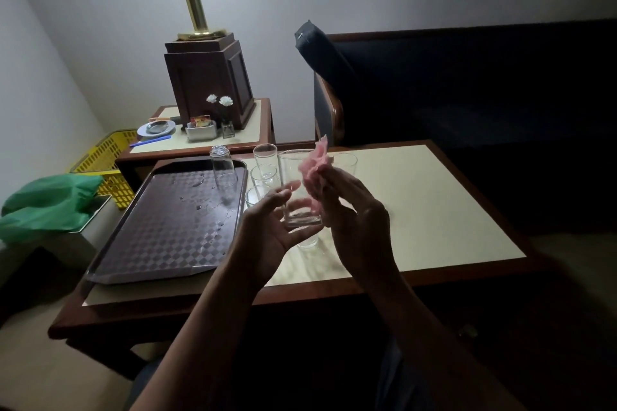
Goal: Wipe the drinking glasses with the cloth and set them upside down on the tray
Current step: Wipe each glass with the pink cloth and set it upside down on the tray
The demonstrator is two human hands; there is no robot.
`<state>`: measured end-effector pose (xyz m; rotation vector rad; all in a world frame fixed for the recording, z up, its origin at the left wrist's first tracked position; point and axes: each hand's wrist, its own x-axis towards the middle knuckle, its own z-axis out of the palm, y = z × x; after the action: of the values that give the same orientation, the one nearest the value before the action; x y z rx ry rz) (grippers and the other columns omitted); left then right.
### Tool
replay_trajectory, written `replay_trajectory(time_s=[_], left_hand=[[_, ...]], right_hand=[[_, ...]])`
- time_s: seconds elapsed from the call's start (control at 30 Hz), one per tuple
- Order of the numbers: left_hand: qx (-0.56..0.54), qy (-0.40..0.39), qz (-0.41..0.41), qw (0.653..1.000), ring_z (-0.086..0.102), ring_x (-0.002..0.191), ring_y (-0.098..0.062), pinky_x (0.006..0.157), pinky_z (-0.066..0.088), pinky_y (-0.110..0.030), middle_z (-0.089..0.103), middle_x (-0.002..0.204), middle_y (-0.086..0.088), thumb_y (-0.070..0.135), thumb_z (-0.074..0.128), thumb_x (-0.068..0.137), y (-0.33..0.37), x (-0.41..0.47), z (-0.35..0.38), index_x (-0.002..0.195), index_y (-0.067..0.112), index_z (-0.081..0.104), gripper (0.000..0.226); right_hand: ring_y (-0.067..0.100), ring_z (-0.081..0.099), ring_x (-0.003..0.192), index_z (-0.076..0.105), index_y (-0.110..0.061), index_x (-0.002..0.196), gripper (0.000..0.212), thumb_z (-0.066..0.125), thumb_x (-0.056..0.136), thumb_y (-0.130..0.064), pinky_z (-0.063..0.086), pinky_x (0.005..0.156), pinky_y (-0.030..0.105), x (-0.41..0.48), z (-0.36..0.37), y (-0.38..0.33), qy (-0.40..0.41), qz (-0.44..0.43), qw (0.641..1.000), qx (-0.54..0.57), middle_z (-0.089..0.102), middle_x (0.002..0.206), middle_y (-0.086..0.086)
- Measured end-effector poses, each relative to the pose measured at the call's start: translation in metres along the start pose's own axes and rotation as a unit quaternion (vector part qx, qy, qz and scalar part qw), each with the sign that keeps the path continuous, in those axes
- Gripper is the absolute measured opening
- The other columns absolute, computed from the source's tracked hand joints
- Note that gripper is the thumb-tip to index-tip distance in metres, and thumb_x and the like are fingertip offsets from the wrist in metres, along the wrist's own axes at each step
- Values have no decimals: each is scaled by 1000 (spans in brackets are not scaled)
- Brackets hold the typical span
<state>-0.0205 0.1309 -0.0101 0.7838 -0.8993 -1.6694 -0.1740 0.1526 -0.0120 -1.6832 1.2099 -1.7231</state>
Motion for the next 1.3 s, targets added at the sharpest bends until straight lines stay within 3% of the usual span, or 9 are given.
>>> replay_trajectory(time_s=[0.2, 0.43, 0.53, 0.8, 0.87, 0.97, 1.07, 1.17, 1.3], left_hand=[[24, 25, -2, 999, 69, 117, -38, 101, 55, -53, 71, 125, -22, 43, 56, 104, -6, -5, -3, 145, 2, 45, 59], [79, 9, -12, 997, 62, 97, -27, 87, 51, -39, 67, 109, -15, 53, 52, 92, -8, -4, 3, 126, 4, 64, 61], [110, -3, 15, 994, 69, 94, -26, 84, 56, -38, 74, 105, -12, 45, 57, 98, -6, -3, 6, 113, 13, 72, 39], [53, 59, -3, 997, 64, 125, -37, 106, 51, -55, 65, 137, -21, 45, 43, 108, -5, -4, 1, 144, 9, 53, 52], [47, 59, -18, 997, 63, 120, -35, 104, 54, -53, 62, 135, -20, 46, 46, 106, -6, -6, 6, 138, 10, 60, 50], [70, 39, -11, 997, 67, 111, -36, 93, 60, -44, 63, 118, -17, 41, 57, 101, -3, -7, 9, 127, 10, 65, 41], [74, 33, 12, 997, 67, 116, -43, 106, 52, -55, 67, 121, -27, 33, 53, 106, 0, -4, 3, 130, 3, 63, 39], [61, 48, 14, 997, 63, 113, -39, 112, 41, -60, 66, 126, -28, 36, 56, 105, 1, -4, -1, 134, -1, 58, 47], [58, 58, -1, 997, 64, 115, -38, 109, 47, -56, 68, 124, -21, 35, 59, 100, -6, -5, -5, 129, 5, 65, 42]], right_hand=[[10, 65, 127, 77, -42, 109, 24, 73, 96, -22, 58, 101, 48, -36, -1, 12, -26, 31, 997, 67, 72, 128, -19], [-7, 68, 114, 70, -34, 131, 28, 68, 104, -30, 60, 90, 22, 3, -1, -4, -9, 78, 996, 46, 74, 124, -19], [-3, 71, 109, 68, -39, 131, 26, 64, 105, -34, 64, 85, 29, -9, 2, -6, -21, 82, 996, 40, 72, 121, -23], [-2, 75, 97, 73, -38, 122, 20, 67, 104, -33, 64, 76, 26, -19, -1, -5, -22, 119, 990, 69, 79, 102, -18], [-5, 72, 103, 69, -41, 126, 23, 66, 104, -33, 65, 83, 30, -4, 1, -8, -7, 99, 994, 48, 76, 109, -25], [-11, 64, 117, 65, -36, 137, 32, 62, 107, -28, 57, 93, 16, 4, 5, -9, -12, 45, 999, -5, 69, 128, -24], [-22, 61, 110, 64, -41, 134, 28, 60, 108, -32, 51, 86, 4, -12, 7, -9, -25, 70, 997, 3, 66, 119, -36], [-14, 64, 113, 64, -35, 137, 31, 62, 106, -33, 55, 88, 10, -32, 8, -3, -26, 79, 997, 8, 69, 122, -29], [-7, 61, 126, 62, -31, 143, 35, 60, 108, -31, 54, 97, 14, -24, 10, 1, -16, 61, 998, -4, 66, 139, -18]])
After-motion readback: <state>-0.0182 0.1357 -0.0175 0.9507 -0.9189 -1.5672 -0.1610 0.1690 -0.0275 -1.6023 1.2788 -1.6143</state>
